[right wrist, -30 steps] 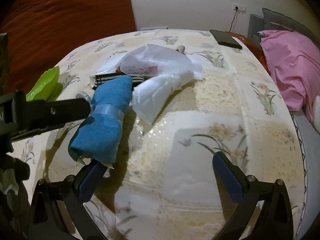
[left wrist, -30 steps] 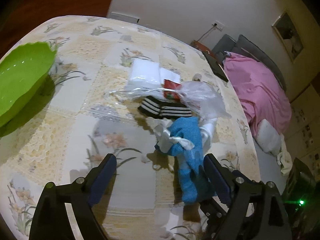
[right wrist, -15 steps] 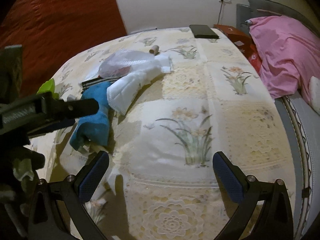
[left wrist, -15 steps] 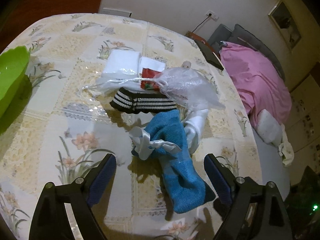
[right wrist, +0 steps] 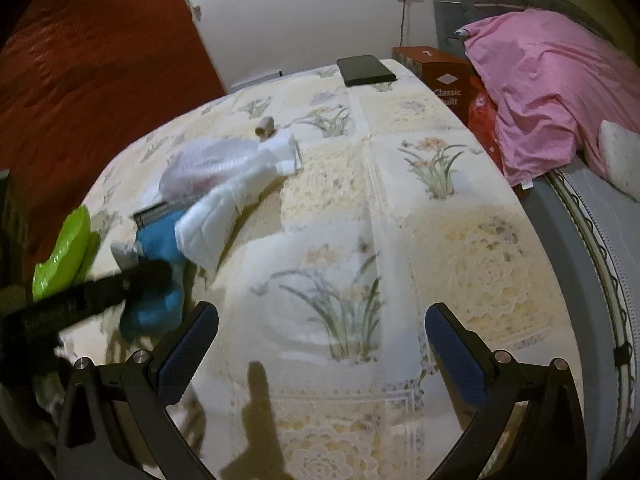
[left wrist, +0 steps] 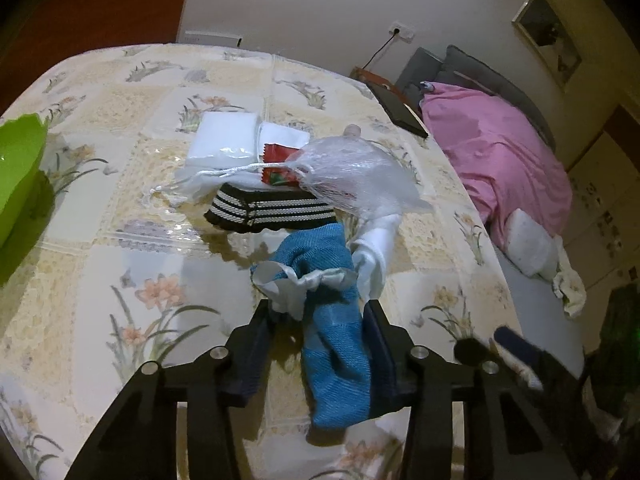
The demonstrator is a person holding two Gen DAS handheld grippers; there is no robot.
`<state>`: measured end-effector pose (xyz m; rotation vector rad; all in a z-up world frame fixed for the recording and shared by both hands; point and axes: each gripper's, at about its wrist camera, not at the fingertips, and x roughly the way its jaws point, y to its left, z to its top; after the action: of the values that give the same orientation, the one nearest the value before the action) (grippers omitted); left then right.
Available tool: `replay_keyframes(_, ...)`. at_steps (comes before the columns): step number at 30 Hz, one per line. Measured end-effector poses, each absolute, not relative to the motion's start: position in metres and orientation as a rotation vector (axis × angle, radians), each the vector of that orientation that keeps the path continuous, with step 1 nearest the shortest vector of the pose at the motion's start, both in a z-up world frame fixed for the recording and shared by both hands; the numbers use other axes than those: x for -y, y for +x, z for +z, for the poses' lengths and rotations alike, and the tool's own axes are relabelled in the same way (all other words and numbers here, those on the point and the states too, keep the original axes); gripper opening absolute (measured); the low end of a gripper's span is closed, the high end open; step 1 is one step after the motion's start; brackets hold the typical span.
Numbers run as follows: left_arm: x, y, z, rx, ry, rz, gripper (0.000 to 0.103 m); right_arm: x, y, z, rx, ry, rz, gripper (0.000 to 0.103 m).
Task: Organize soft objects
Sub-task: 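Carry the blue towel with the left gripper while the right gripper grasps the white rolled cloth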
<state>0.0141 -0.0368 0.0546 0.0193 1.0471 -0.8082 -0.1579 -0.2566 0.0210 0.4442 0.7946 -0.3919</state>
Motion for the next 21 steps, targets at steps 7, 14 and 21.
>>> replay_keyframes(7,0.010,0.014,0.058,-1.019,0.010,-0.763,0.047,0.248,-0.133,0.034,-0.765,0.438,-0.352,0.102)
replay_keyframes(14,-0.011,0.016,0.063,-0.988,0.010,-0.723,0.047,0.230,-0.097,0.035,-0.781,0.424,-0.285,0.092)
replay_keyframes(21,-0.022,0.018,0.066,-0.981,-0.002,-0.723,0.047,0.225,-0.070,0.032,-0.802,0.401,-0.287,0.083)
